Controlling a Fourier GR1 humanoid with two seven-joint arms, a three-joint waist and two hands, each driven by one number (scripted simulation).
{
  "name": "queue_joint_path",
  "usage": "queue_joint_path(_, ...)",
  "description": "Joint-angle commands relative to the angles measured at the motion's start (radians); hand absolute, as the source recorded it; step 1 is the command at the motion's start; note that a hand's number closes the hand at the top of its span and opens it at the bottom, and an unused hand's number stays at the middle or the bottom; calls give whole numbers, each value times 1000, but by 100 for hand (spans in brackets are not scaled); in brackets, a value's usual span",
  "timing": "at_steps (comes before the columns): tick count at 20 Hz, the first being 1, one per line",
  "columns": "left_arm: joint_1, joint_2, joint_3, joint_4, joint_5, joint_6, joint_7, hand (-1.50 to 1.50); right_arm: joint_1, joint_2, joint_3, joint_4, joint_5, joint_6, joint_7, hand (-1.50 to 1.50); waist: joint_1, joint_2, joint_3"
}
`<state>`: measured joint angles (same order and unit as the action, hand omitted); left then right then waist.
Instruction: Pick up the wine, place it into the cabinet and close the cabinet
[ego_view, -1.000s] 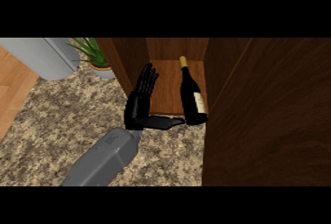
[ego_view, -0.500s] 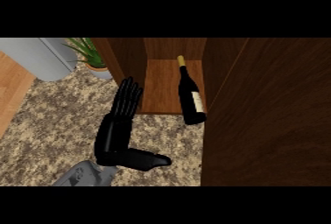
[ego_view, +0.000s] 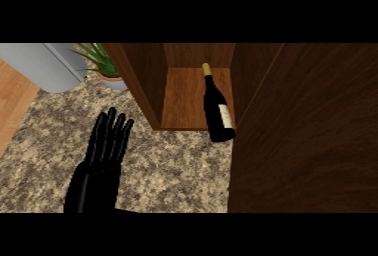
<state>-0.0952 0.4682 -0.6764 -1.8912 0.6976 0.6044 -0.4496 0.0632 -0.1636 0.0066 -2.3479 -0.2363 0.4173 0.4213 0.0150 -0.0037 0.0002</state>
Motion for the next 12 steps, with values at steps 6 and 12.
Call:
queue_joint_path(6, 305, 158, 86, -213, -27, -12, -74, -150, 139, -62, 109, -89, -167, 125, 85, 150, -5, -2, 0)
queue_joint_path(12, 447, 234, 281, -266, 104, -164, -114, -150, 103, 23, 336, -164, -92, 33, 191, 150, -1, -1, -2)
